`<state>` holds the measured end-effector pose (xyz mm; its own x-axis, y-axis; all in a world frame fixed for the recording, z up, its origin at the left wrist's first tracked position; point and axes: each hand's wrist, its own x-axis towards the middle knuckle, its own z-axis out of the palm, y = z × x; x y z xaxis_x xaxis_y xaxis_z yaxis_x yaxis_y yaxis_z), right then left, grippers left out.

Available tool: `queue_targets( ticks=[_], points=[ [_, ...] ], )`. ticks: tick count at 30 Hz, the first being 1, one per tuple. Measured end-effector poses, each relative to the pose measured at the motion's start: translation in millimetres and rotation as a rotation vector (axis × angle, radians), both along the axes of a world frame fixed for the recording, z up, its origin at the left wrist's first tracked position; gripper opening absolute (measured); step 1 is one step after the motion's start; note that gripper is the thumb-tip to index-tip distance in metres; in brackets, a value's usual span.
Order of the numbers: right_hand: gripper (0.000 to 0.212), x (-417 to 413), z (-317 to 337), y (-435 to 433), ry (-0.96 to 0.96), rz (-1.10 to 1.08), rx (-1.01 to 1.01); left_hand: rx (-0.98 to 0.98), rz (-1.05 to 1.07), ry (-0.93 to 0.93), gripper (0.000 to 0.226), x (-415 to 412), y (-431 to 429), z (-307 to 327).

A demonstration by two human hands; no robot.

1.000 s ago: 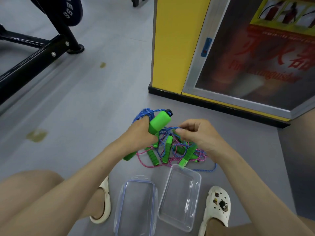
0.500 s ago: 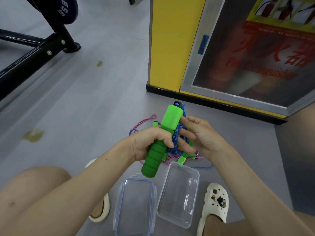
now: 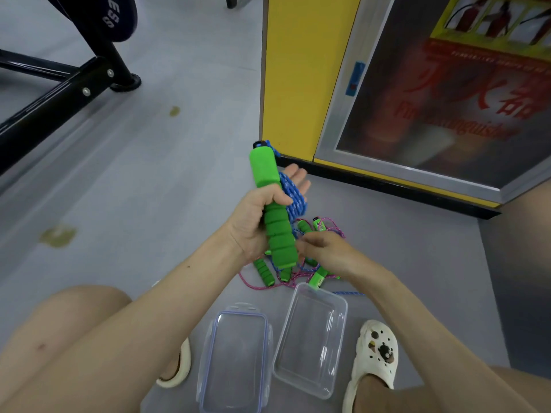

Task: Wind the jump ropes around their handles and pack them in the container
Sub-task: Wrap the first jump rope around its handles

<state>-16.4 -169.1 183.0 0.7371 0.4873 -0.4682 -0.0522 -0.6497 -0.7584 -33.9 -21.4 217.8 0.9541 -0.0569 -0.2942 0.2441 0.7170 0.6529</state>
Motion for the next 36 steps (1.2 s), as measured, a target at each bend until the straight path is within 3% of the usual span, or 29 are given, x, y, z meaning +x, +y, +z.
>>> queue_targets(
  ticks=[2,5,8,11,14,17,20,22,24,27,32,36],
  points=[
    [0.017,-1.1,-4.3,-0.1,-0.147,0.079,-0.12,0.203,0.1,0.014,0.063,1.1,5.4,0.3],
    [0.023,-1.4,-3.5,0.3,-0.391,0.136,-0.329,0.523,0.057,0.026,0.06,0.0,14.8,-0.4],
    [0.027,0.3,-0.6,-0.1,-0.447,0.136,-0.437,0.912,-0.056,0.088,0.035,-3.1,23.4,-0.7],
    [0.027,4.1,-0.9,-3.5,-0.55,0.066,-0.518,1.261,-0.155,-0.052,0.044,-6.2,29.4,-4.4],
    [0.026,7.2,4.7,-5.6,-0.708,-0.125,-0.417,1.545,-0.257,-0.116,0.048,-8.6,39.2,-18.8],
    [0.019,10.0,14.4,-3.0,-0.649,-0.302,-0.116,1.854,-0.313,-0.236,0.047,-10.6,42.5,-30.3],
    [0.013,8.2,18.5,1.6,-0.599,-0.349,0.102,1.733,-0.326,-0.097,0.026,-10.5,39.6,-23.6],
    [0.012,6.6,18.9,3.1,-0.597,-0.368,0.166,1.458,-0.47,0.055,0.021,-8.6,38.6,-15.2],
    [0.009,8.0,19.9,1.5,-0.574,-0.384,0.22,1.13,-0.625,0.109,0.032,-11.2,36.6,-11.2],
    [0.008,13.6,21.0,-1.9,-0.455,-0.414,0.286,0.774,-0.685,0.056,0.05,-18.0,30.1,-11.9],
    [0.009,8.7,15.0,0.7,-0.192,-0.362,0.354,0.381,-0.72,-0.13,0.048,-20.9,27.8,-8.6],
    [0.026,6.1,11.6,7.0,-0.115,-0.294,0.356,0.101,-0.649,-0.178,0.079,-19.0,19.4,-8.6]
  ],
)
